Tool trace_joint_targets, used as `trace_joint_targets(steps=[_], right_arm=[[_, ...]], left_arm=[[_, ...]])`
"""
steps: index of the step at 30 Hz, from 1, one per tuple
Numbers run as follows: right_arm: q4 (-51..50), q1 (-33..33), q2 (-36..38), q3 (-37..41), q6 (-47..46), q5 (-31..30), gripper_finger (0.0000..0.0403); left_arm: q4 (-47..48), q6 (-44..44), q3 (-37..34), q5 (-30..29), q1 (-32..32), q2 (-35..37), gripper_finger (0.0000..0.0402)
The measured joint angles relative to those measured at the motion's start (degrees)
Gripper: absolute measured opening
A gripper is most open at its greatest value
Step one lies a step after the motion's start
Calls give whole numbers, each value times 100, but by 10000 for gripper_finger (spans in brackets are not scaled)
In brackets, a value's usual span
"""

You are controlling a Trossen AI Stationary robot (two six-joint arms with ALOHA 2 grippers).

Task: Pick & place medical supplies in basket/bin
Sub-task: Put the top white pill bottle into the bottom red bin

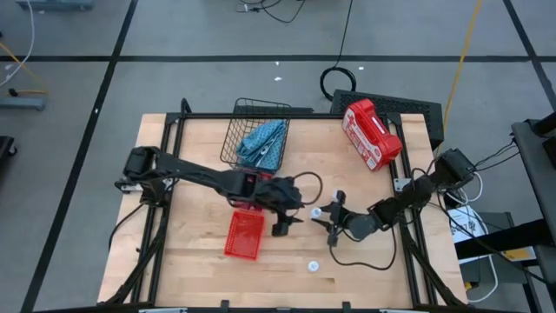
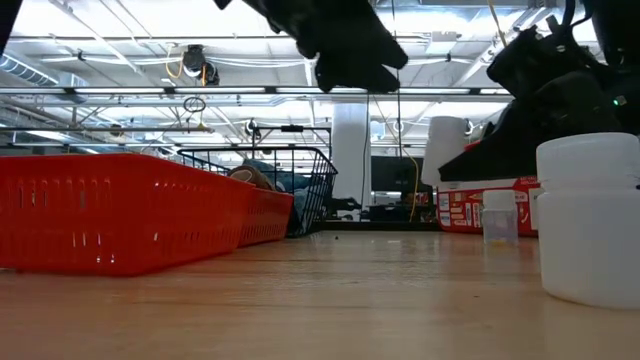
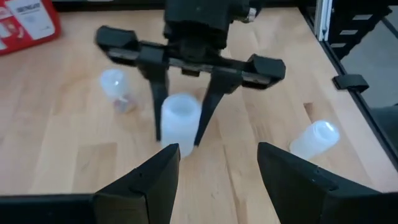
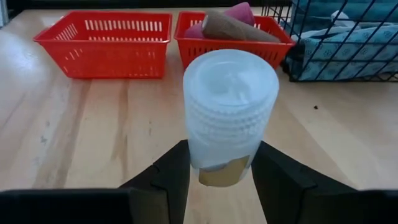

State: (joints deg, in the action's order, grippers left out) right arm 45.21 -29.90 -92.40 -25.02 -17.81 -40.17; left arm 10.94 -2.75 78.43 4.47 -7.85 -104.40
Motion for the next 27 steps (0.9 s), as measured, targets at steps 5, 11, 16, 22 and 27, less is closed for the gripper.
trace_joint_targets(steps=[5, 11, 16, 22, 27], right_arm=[[8, 167, 0, -19, 100, 252, 142], [44, 316, 0, -21, 103, 463, 142], [97, 327, 0, -21, 206, 476, 144], [144, 339, 0, -21, 300, 587, 144], [178, 412, 0, -21, 375, 592, 143]], left_arm=[[-83, 39, 331, -18, -9, -348, 223], [-35, 62, 613, -269, 65, -695, 224], [34, 30, 616, -468, 150, -763, 243], [-49, 83, 615, -420, 194, -763, 278], [-199, 102, 615, -255, 187, -763, 284]])
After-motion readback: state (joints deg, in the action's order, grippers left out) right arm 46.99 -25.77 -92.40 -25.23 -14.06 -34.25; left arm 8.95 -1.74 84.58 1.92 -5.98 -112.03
